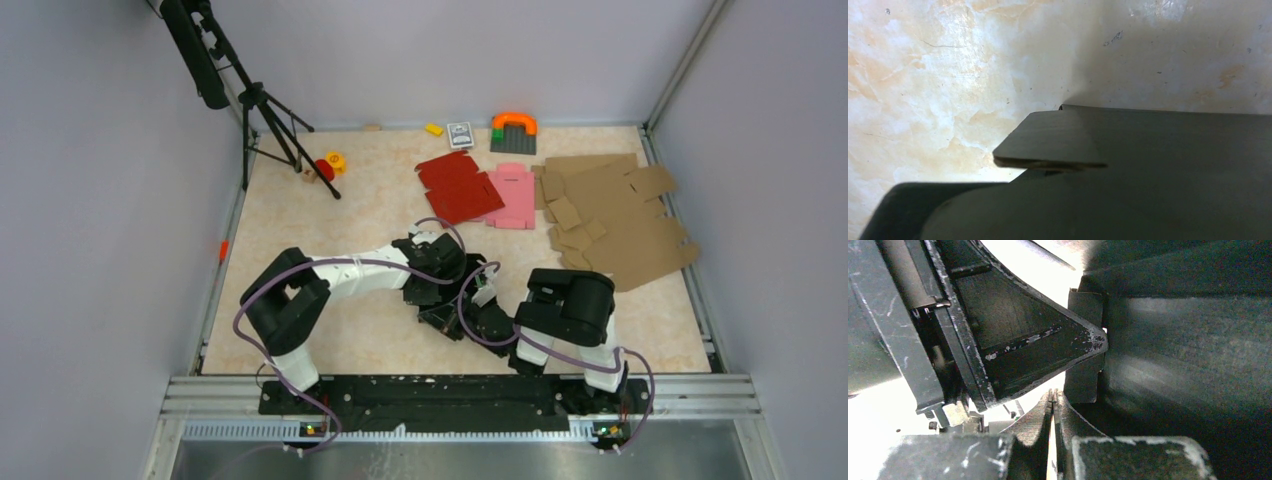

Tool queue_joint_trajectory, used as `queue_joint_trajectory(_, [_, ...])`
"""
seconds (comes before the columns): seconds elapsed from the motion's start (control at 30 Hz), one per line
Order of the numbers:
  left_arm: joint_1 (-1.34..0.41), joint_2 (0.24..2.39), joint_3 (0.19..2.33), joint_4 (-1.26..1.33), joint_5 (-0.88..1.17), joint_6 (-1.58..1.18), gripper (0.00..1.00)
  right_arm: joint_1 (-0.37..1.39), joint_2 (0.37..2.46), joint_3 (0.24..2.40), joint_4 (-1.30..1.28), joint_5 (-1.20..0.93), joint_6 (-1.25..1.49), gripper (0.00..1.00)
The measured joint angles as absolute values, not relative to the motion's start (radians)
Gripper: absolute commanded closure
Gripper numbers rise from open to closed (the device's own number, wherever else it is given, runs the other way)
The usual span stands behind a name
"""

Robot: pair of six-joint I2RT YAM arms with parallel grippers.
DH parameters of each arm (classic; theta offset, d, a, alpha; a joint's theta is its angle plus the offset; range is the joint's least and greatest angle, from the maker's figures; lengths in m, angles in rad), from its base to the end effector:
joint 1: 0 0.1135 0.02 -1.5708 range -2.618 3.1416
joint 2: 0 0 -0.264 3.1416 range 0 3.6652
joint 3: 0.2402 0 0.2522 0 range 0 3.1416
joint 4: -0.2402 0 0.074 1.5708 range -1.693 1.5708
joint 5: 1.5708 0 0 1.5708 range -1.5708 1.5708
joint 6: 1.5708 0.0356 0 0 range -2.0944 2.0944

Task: Fold the paper box
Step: Fold the paper box at the center of the board.

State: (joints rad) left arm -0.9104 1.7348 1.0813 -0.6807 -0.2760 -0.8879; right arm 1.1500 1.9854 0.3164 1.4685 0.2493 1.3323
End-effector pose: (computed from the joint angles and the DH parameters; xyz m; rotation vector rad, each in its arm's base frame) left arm 0.2036 -0.2463 0.1674 -0.0146 2.7802 -0.0184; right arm 0.1176 0.2414 0.0839 0.3947 2.0177 1.4985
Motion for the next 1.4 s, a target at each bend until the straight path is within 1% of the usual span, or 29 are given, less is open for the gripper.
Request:
queue_joint_trajectory(0.17, [-0.91,1.744,1.089,-0.681,-0.273,-0.884,0.74,1.149,1.985,0.316,1.448,0.241,1.375,1.0])
queue_joint_trajectory(0.27, [-0.91,1.744,1.094,-0.682,-0.266,-0.876,0.68,1.149,1.985,0.316,1.446,0.242,1.397,1.0])
queue_joint_trajectory(0.5, [-0.91,1.744,1.096,-0.682,-0.258,-0.856,0.71,1.149,1.985,0.313,1.444,0.244,1.443,1.0])
queue_joint_trajectory(0.77, [-0.91,1.744,1.097,-0.682,-0.255,-0.835,0.68,1.148,1.998,0.279,1.472,0.263,1.486,1.0])
queue_joint_trajectory(0.8, [-0.91,1.744,1.097,-0.682,-0.252,-0.834,0.69,1.148,2.0,0.279,1.474,0.265,1.489,1.0])
queue_joint_trajectory(0.93, [-0.909,1.743,1.097,-0.682,-0.25,-0.824,0.8,1.148,2.004,0.279,1.482,0.268,1.495,1.0])
queue_joint_trajectory(1.0, [-0.906,1.744,1.097,-0.683,-0.251,-0.817,0.81,1.148,2.004,0.279,1.485,0.267,1.493,1.0])
queue_joint_trajectory(1.13, [-0.904,1.744,1.097,-0.685,-0.251,-0.816,0.89,1.147,1.988,0.283,1.466,0.264,1.452,1.0])
queue_joint_trajectory(1.4, [-0.898,1.743,1.1,-0.688,-0.251,-0.812,0.91,1.139,1.879,0.334,1.36,0.228,1.317,1.0])
